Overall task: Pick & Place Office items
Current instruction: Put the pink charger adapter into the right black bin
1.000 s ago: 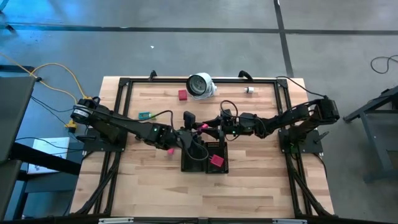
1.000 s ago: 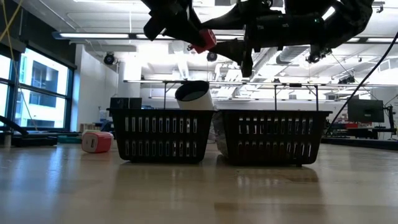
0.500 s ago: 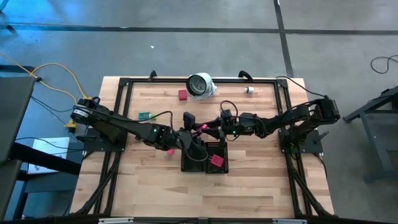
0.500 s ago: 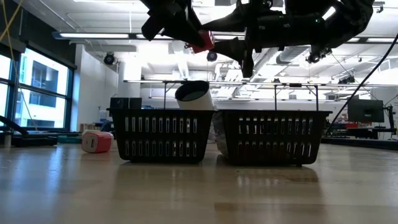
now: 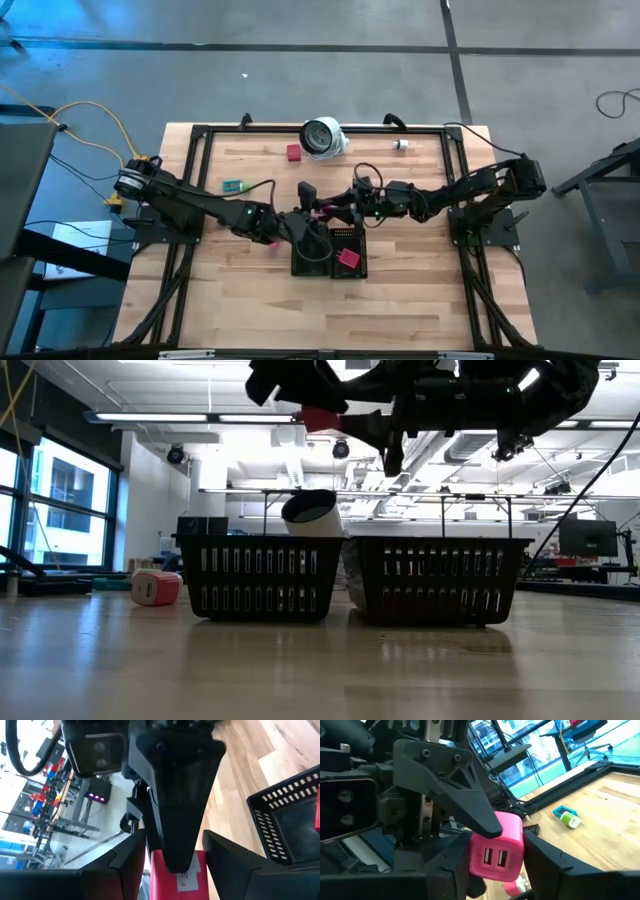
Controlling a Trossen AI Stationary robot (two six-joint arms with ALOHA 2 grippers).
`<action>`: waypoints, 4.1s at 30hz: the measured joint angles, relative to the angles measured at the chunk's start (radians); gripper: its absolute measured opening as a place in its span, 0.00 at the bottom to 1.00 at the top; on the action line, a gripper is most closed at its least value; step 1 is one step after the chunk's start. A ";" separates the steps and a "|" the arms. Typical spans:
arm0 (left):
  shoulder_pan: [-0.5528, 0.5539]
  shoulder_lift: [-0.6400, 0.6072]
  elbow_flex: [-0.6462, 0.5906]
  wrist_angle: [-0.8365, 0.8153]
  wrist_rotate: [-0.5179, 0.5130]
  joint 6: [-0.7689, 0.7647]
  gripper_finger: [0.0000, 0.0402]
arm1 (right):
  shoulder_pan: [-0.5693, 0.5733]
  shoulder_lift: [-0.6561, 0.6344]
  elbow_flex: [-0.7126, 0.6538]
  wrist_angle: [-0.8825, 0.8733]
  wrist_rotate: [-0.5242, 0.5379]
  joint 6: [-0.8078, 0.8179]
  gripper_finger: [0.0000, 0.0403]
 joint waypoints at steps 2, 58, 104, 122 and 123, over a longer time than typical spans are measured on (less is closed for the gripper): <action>-0.002 0.000 0.000 0.004 -0.004 -0.001 0.47 | 0.000 0.001 -0.002 -0.011 -0.003 -0.002 0.35; 0.181 -0.337 -0.595 0.805 0.629 -0.611 0.47 | 0.207 -0.274 -0.003 -0.068 0.347 -0.620 0.33; 0.234 -0.067 -0.629 1.464 0.839 -0.674 0.47 | 0.113 0.093 0.067 0.460 0.100 -0.630 0.33; 0.234 -0.068 -0.616 1.492 0.850 -0.674 0.47 | 0.107 0.100 0.067 0.459 0.097 -0.609 0.34; 0.234 -0.068 -0.615 1.492 0.850 -0.674 0.47 | 0.104 0.100 0.067 0.459 0.091 -0.605 0.34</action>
